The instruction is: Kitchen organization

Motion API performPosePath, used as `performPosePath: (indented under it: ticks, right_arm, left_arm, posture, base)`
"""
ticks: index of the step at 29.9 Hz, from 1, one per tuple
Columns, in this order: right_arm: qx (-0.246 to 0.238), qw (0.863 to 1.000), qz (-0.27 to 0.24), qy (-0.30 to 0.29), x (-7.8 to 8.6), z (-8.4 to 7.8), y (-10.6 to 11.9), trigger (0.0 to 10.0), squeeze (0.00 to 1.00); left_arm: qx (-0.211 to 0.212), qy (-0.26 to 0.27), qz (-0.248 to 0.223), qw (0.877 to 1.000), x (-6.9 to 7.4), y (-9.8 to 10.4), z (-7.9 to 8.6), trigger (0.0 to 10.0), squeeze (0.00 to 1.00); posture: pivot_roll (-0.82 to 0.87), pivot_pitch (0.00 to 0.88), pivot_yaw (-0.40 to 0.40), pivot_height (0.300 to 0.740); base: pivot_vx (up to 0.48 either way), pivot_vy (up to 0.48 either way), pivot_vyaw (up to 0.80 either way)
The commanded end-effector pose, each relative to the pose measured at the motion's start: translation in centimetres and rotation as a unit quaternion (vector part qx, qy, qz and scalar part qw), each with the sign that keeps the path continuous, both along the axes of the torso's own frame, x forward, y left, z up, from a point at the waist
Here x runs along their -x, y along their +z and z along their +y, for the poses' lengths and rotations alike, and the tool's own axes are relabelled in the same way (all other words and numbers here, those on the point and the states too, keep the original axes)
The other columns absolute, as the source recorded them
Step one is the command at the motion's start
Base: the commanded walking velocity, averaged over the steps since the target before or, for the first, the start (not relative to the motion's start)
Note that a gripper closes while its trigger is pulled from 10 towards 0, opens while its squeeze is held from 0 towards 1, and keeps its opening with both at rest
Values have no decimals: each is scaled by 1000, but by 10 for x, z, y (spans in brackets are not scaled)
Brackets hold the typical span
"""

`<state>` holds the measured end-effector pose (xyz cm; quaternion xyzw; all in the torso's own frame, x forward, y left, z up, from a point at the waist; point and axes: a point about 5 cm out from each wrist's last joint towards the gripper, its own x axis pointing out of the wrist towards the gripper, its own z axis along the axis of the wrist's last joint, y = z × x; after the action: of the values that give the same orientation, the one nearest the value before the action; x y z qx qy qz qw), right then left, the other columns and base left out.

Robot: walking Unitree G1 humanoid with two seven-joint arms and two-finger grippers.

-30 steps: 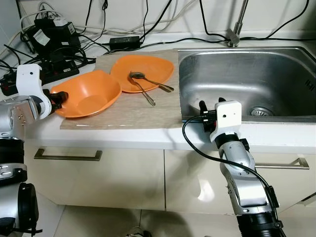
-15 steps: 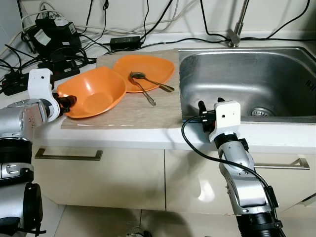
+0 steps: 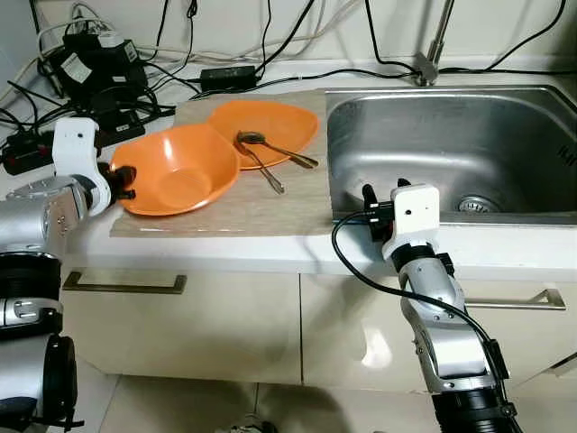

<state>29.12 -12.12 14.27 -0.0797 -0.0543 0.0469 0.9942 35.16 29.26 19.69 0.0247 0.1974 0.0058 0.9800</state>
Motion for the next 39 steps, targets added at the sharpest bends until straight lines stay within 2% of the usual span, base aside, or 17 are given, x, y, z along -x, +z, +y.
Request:
performPosePath:
  ticks: [1, 7, 11, 22, 39]
  right_arm:
    - [-6, 1000, 6, 7, 0, 3, 0, 10000, 0]
    - [-8, 1000, 9, 6, 0, 3, -1, 10000, 0]
    - [-9, 1000, 11, 6, 0, 3, -1, 10000, 0]
    - [-11, 1000, 13, 10, 0, 5, -2, 10000, 0]
    - [-14, 1000, 15, 10, -1, 5, -3, 10000, 0]
  left_arm:
    - [-20, 1, 19, 1000, 4, -8, 4, 0, 0]
    - [-28, 1, 12, 1000, 5, -10, 7, 0, 0]
    - [-22, 4, -4, 1000, 5, -4, 10, 0, 0]
    - [1, -6, -80, 997, -2, 34, 4, 0, 0]
    - [10, -16, -123, 992, -6, 60, -2, 0, 0]
  posture:
    - [-4, 0, 90, 740]
    - [-3, 0, 91, 740]
    - [-2, 0, 90, 740]
    - [6, 0, 88, 740]
    - [6, 0, 90, 740]
  base:
    - [0, 0, 0]
    - [0, 0, 0]
    - [0, 0, 0]
    - [0, 0, 0]
    - [0, 0, 0]
